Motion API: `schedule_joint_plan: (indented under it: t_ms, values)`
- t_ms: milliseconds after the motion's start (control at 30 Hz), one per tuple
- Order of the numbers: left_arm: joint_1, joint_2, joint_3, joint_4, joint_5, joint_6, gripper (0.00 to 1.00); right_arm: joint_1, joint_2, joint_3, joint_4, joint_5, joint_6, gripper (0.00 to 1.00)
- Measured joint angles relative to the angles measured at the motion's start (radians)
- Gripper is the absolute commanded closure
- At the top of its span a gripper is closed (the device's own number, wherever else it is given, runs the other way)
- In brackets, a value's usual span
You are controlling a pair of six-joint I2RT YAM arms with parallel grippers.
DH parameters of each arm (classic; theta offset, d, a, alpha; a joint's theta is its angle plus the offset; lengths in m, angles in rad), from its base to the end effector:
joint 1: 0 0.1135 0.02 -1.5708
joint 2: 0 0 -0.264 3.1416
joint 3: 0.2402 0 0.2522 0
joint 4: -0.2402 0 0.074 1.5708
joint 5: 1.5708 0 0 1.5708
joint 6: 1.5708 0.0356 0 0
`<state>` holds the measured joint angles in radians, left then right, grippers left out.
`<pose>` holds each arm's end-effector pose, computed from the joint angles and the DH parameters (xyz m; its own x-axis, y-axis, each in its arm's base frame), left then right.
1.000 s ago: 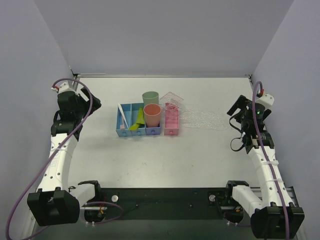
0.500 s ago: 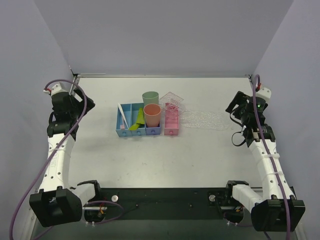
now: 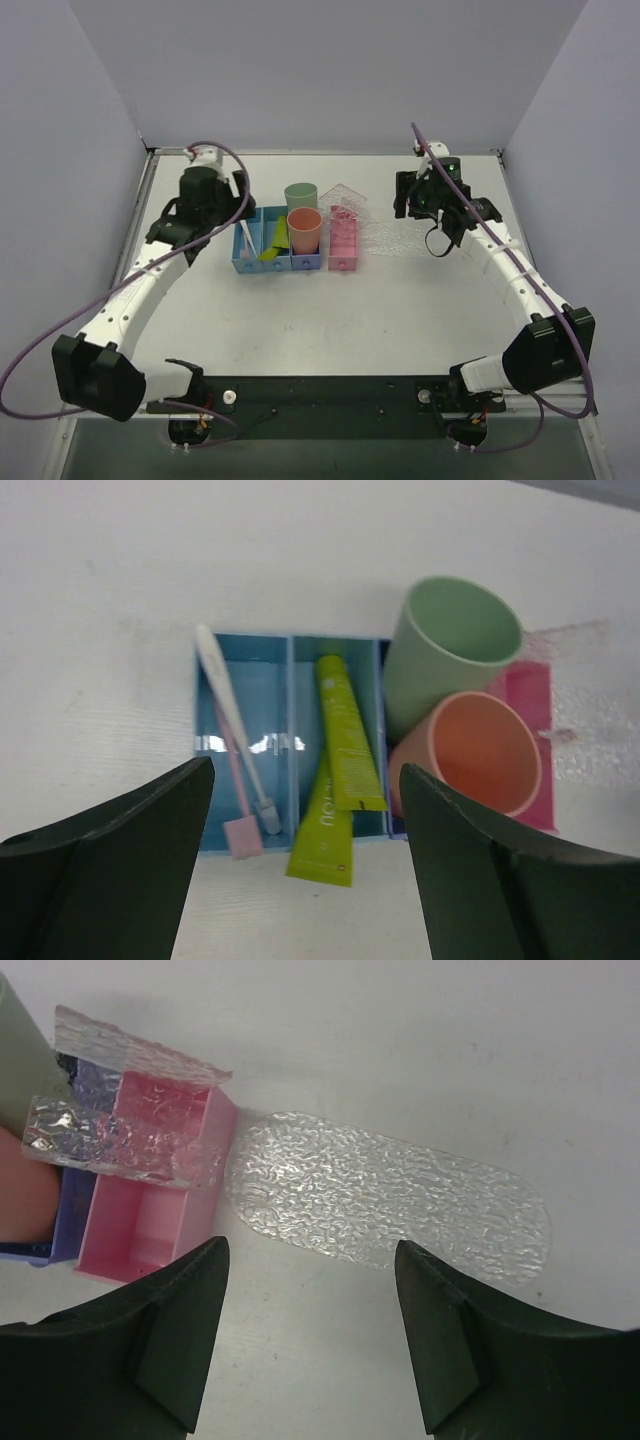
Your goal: Prepare toiletry sets of a toothbrush and toothpaste on the tray
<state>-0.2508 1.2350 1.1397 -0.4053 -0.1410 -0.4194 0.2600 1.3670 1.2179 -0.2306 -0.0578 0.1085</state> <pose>0.2709 -0.0642 0.3467 -0.4761 -0.2942 -0.8287 -0.0740 0.9524 -0.2956 0.3082 0.0841 0.3544 -0.3895 0.0083 -0.9210 -0.2679 0.9557 0.1219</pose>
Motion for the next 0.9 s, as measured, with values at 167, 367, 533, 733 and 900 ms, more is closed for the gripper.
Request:
schedule_joint_plan:
  t_ms: [167, 367, 533, 733, 900]
  values:
    - [-0.176, 0.166, 0.079, 0.001, 0.013, -0.026, 0.16, 0.086, 0.035, 0.004, -0.005, -0.001, -0.01, 0.39]
    - [-0.244, 0.367, 0.201, -0.05, 0.042, -0.054, 0.21, 0.101, 0.035, 0.018, -0.003, -0.007, -0.01, 0.41]
    - [-0.253, 0.447, 0.272, -0.115, 0.045, -0.065, 0.34, 0.101, 0.03, 0.018, -0.004, -0.007, -0.009, 0.41]
    - [-0.256, 0.469, 0.312, -0.17, 0.032, -0.069, 0.44, 0.101, 0.024, 0.011, -0.005, -0.007, -0.008, 0.41]
    - [-0.265, 0.486, 0.326, -0.202, 0.021, -0.069, 0.51, 0.101, 0.024, 0.011, -0.005, -0.007, -0.008, 0.42]
